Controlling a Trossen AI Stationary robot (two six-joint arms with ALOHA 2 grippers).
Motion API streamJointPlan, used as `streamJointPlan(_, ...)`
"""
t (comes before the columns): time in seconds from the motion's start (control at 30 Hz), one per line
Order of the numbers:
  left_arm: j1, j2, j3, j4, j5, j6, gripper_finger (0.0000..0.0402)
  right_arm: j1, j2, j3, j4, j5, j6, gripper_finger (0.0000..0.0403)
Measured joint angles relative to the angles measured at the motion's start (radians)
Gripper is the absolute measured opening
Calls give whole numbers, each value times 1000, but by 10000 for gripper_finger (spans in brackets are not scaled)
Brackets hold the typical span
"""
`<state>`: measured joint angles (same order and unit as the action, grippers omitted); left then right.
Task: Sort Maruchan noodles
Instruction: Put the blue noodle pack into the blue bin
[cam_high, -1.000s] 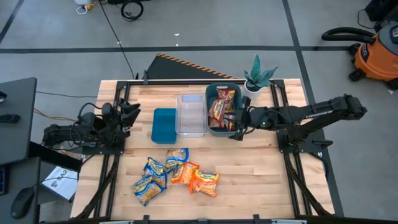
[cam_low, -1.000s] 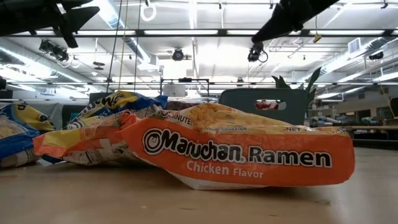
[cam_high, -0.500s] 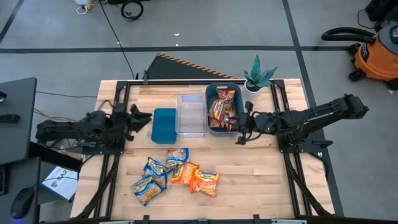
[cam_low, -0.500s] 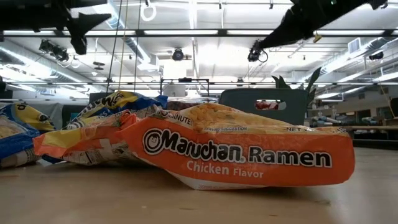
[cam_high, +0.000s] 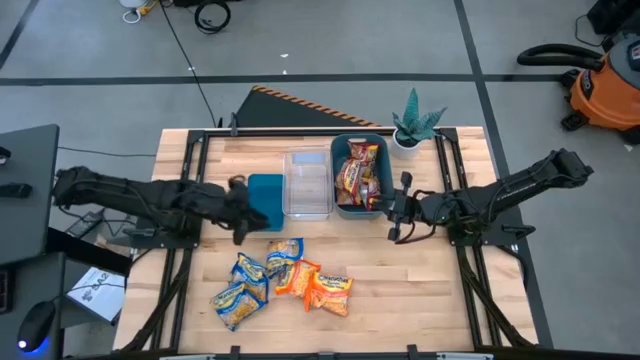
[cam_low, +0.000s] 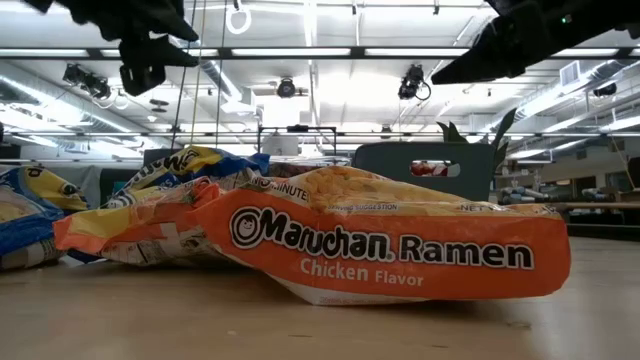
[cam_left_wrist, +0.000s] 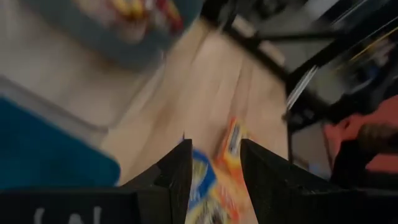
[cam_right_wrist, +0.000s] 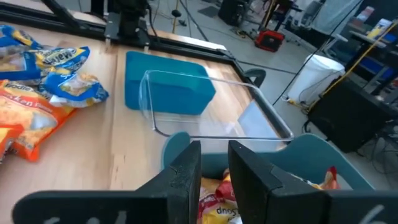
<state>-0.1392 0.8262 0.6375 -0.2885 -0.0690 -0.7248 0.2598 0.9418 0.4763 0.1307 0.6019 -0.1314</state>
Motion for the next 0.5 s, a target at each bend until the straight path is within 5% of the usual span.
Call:
streamJointPlan(0.27, -123, 287, 281, -338, 15, -180, 142, 14, 0, -7, 8, 37, -17, 87)
streamJointPlan(0.5, -171, 509, 426, -366, 13, -173, 142, 13, 0, -7, 26, 36, -21, 87)
